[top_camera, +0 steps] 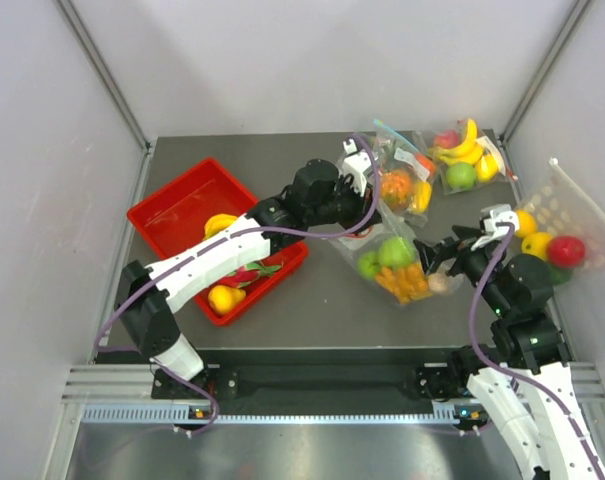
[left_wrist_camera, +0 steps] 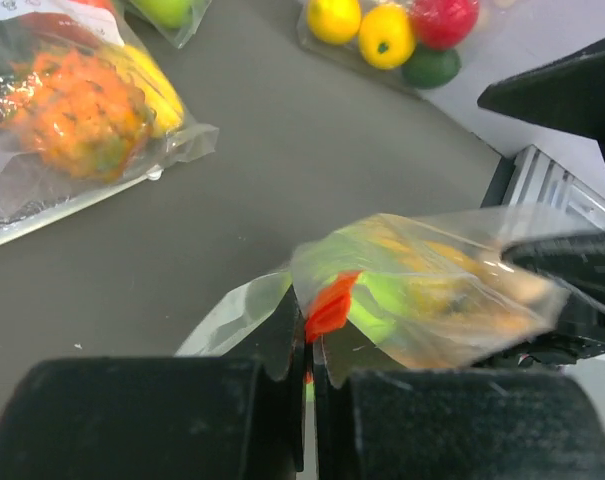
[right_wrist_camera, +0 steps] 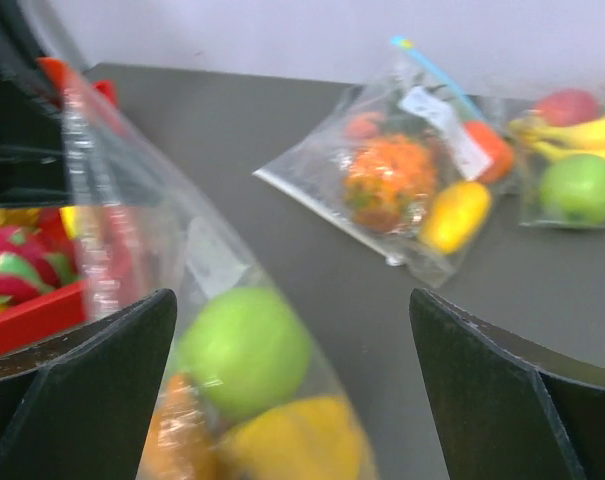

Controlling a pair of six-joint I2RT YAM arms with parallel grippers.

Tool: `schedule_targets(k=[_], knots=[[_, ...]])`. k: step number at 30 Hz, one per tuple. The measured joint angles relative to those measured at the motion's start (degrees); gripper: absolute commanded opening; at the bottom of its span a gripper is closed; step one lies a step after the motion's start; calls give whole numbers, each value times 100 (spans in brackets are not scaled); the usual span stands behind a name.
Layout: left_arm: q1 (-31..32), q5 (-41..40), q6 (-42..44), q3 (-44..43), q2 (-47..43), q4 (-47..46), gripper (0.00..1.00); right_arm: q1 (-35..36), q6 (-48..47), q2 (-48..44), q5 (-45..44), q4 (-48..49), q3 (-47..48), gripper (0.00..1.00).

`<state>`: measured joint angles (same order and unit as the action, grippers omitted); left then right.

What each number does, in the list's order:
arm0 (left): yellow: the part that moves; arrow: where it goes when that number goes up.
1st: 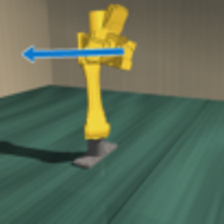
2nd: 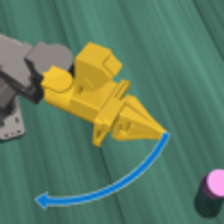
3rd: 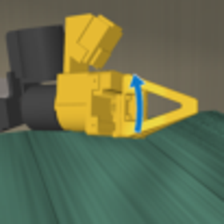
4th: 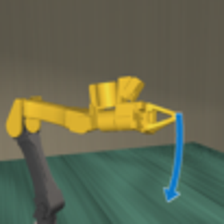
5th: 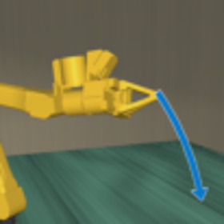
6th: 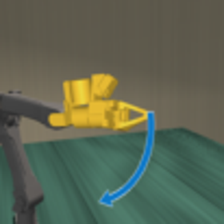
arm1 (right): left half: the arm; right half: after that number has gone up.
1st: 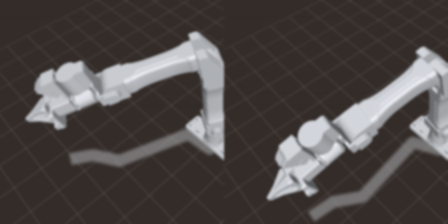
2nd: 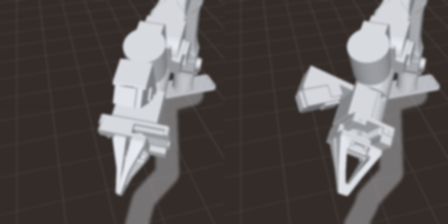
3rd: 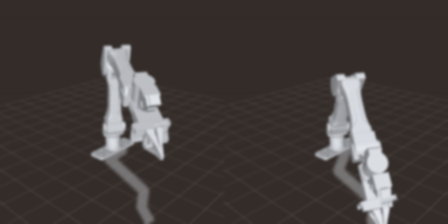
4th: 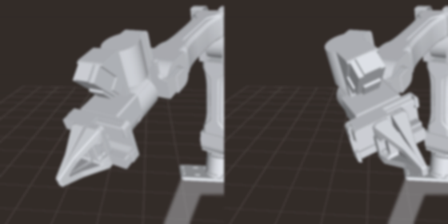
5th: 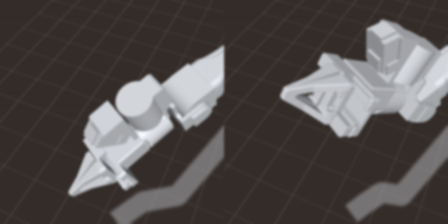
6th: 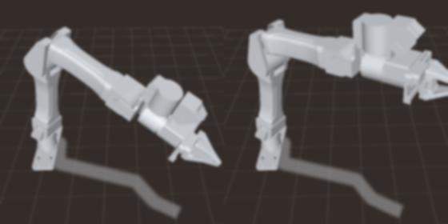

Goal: Open the zip-top bag and remove the fake food

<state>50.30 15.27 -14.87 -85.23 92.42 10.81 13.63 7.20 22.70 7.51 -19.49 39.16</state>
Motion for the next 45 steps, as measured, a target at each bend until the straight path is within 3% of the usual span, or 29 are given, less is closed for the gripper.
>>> schedule_targets(k=[8, 13, 27, 29, 32, 33, 34, 35, 36, 39, 43, 45], knots=[[11, 48, 476, 22, 0, 428, 0, 0, -170, 39, 1532, 133, 74, 100], [11, 476, 905, -81, -2, 903, 0, 0, -260, 398, 2428, 509, 101, 100], [9, 1764, 1513, -1012, -31, 2083, 0, 83, -529, 1067, 3241, 730, 101, 98], [9, 1856, 1513, -1016, -57, 2092, 0, 247, -553, 1167, 3287, 763, 101, 80], [9, 1917, 1506, -1010, -83, 2085, 0, 656, -581, 1353, 3263, 822, 96, 25], [9, 1930, 1506, -973, -109, 2068, 0, 802, -577, 1405, 3230, 850, 90, 0], [9, 1941, 1504, -931, -131, 2063, 0, 960, -555, 1458, 3169, 898, 76, 0], [9, 1930, 1506, -861, -168, 2061, 5, 1099, -490, 1506, 3067, 960, 59, 0], [9, 1856, 1506, -776, -219, 2041, 28, 1215, -459, 1539, 2973, 1003, 57, 0], [-61, 1416, 1517, -378, -503, 1856, 59, 1364, -398, 1526, 2763, 1058, -26, 0], [-584, 1080, 1268, 693, -1399, 1266, 80, 1370, -240, 1292, 2470, 1054, -92, 0], [-1172, 1099, 1078, 1239, -2000, 935, 81, 1373, -138, 1152, 2356, 1093, -92, 0]])
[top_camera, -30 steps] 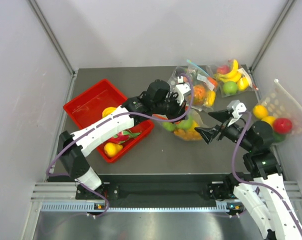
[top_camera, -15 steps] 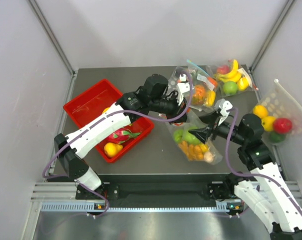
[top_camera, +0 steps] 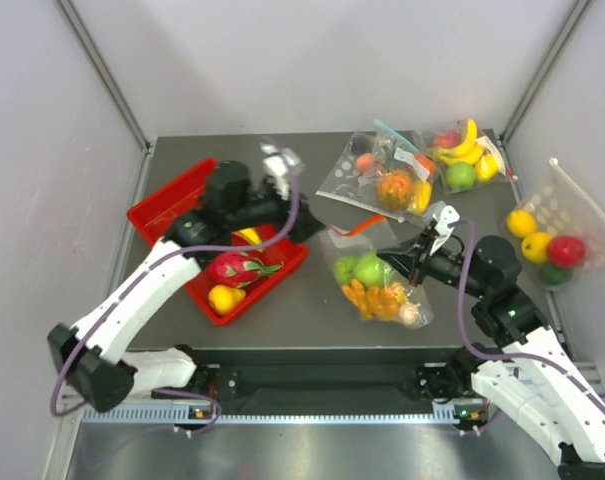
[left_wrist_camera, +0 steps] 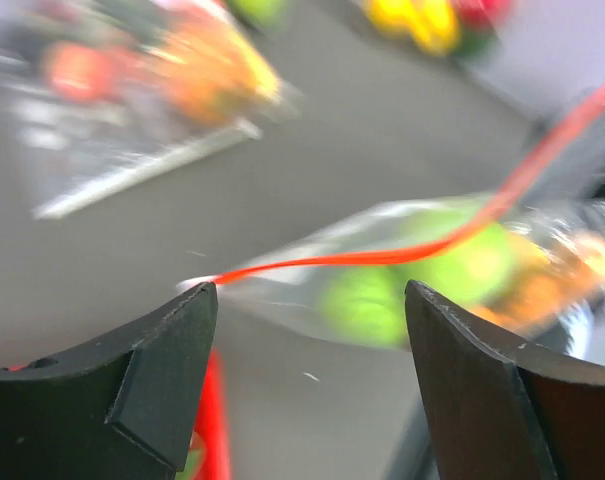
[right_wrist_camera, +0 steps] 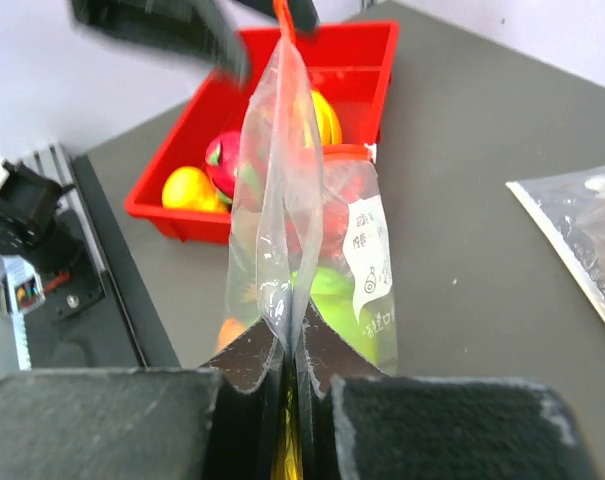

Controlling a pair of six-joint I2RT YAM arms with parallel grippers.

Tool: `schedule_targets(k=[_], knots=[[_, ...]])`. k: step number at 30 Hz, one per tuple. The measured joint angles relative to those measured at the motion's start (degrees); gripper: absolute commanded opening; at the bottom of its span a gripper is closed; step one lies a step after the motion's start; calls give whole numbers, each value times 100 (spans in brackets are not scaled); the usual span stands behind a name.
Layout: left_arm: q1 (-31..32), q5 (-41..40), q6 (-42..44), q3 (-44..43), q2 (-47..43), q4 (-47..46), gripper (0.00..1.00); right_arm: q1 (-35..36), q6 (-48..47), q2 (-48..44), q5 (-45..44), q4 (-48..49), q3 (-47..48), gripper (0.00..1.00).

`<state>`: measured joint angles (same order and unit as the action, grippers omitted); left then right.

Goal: Open the zip-top bag and remove the fake food

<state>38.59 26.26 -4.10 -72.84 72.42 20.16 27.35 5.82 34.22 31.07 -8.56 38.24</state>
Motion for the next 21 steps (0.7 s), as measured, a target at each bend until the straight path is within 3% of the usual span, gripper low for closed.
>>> schedule_targets(k=[4, 16, 21], knots=[[-981, 140, -332, 590, -859, -667, 83, 2, 260, -120, -55, 79, 37, 0], [-1641, 951, -946, 2107, -1333, -1899, 84, 0, 1003, -155, 601, 391, 636, 0], [-1725, 1397, -1497, 2903, -1598, -2911, 84, 0, 1458, -267, 988, 852, 772, 0]])
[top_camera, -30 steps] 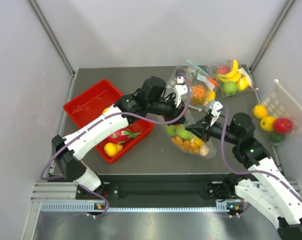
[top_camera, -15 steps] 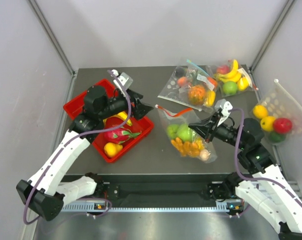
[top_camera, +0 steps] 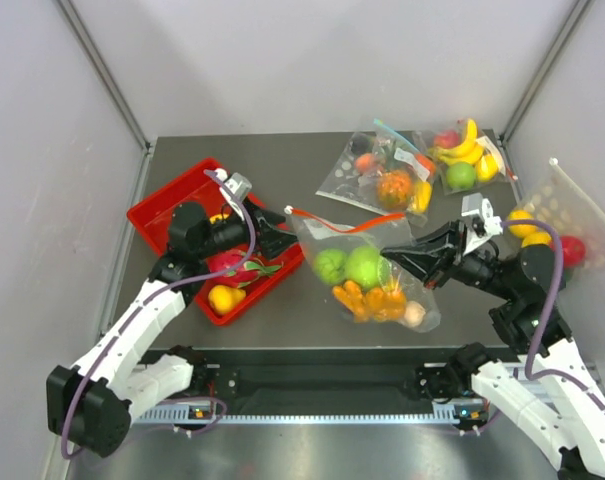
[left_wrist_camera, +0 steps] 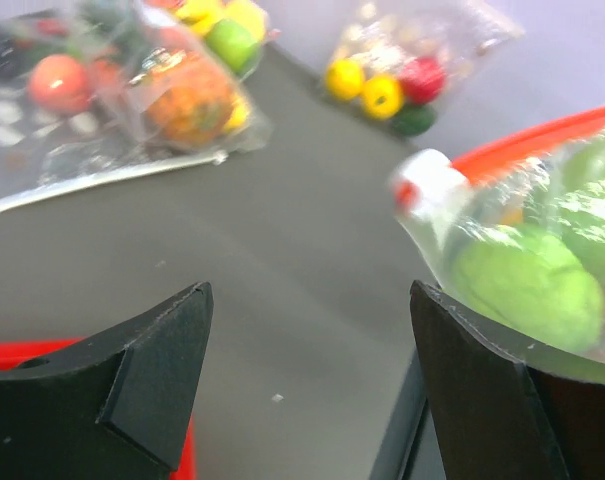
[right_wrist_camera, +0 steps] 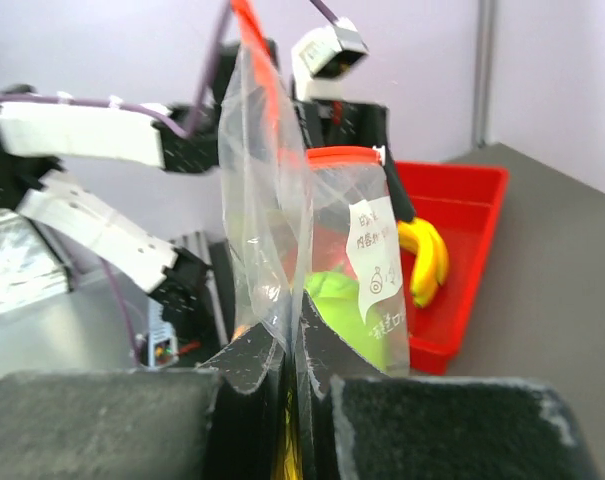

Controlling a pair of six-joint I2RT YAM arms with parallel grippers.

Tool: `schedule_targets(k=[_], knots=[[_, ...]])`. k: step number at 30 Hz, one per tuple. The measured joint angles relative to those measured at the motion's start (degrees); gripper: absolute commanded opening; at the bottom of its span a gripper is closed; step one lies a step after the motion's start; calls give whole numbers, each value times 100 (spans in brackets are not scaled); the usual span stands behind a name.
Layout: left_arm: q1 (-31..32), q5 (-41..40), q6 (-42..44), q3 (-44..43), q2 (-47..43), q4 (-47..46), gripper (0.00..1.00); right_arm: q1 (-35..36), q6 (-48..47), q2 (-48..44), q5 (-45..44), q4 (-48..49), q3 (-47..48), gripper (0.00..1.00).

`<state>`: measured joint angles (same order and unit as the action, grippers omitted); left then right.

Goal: Open the zip-top bag and remove the fake food

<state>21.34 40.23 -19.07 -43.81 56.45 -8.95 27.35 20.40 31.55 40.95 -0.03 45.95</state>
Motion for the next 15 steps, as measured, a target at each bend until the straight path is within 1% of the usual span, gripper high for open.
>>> schedule_targets(k=[6, 8, 11, 15], knots=[[-9, 608, -1176, 610, -20, -1919, 83, 2, 509, -35, 323, 542, 0, 0], [-9, 752, -1462, 730, -39, -2361, 83, 2, 586, -44, 354, 619, 0, 0], [-15, 914, -1635, 785, -197, -2544, 82, 2, 669, -50, 376, 706, 0, 0], [-20, 1038, -1438, 785, -597, -2297, 83, 2, 682, -90, 380, 715, 9, 0]])
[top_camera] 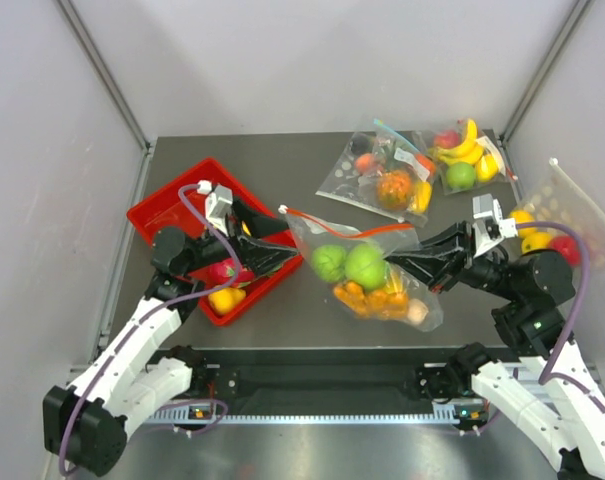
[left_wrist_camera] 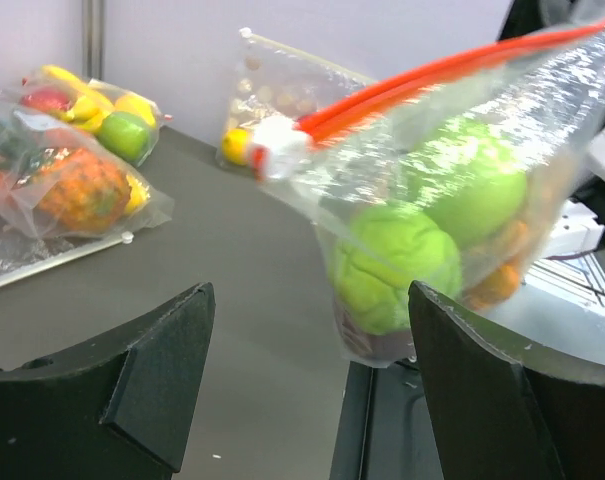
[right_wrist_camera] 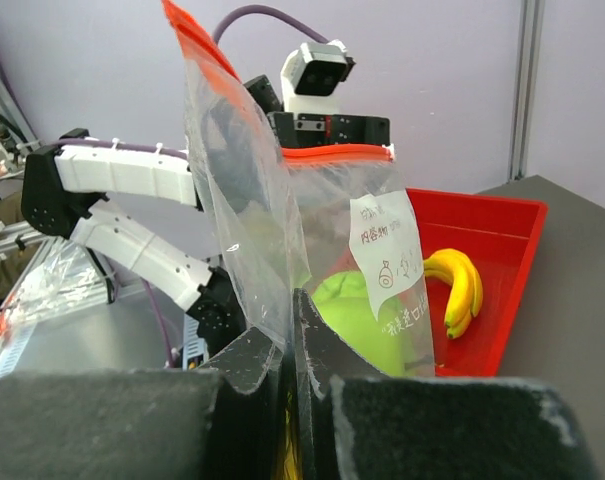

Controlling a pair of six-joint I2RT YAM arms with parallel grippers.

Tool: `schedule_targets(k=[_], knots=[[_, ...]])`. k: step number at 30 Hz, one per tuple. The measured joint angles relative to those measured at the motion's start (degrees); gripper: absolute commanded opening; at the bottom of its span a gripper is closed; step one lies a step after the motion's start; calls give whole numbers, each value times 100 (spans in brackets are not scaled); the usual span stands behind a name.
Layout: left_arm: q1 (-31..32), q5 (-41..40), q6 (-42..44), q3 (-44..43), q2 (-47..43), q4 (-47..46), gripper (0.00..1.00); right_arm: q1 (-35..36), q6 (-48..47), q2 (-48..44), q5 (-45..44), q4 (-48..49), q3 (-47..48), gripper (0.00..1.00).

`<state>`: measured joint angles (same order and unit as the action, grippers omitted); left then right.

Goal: Open the zip-top bag and remove the fake food

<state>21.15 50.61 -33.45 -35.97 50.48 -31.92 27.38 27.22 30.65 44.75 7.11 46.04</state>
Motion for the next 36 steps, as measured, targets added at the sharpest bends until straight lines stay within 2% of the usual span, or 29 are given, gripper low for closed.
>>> schedule_targets(k=[4, 8, 14, 18, 24, 32, 33, 34, 36], knots=[[0, 199, -52, 103, -289, -94, 83, -2, -11, -22, 4, -55, 76, 0], [0, 398, -555, 409, -236, -774, 84, 0, -9, -44, 28, -55, 125, 0], [0, 511, -1915, 734, 522, -2719, 84, 0, 7, -57, 61, 11, 125, 0], [2, 487, -2721, 745, 909, -3560, 85, 0, 4, -57, 83, 17, 122, 0], [138, 361, -3427, 691, 1333, -3908, 85, 0, 7, -59, 103, 46, 107, 0], [599, 223, -3193, 367, 1335, -4057, 85, 0, 87, -61, 151, 157, -74, 0], [678, 201, -3115, 326, 1329, -4057, 84, 0, 94, -57, 149, 173, -92, 0], [752, 186, -3040, 284, 1325, -4061, 79, 0, 105, -57, 153, 197, -114, 0], [903, 127, -2892, 212, 1314, -4039, 62, 0, 144, -57, 155, 267, -155, 0]])
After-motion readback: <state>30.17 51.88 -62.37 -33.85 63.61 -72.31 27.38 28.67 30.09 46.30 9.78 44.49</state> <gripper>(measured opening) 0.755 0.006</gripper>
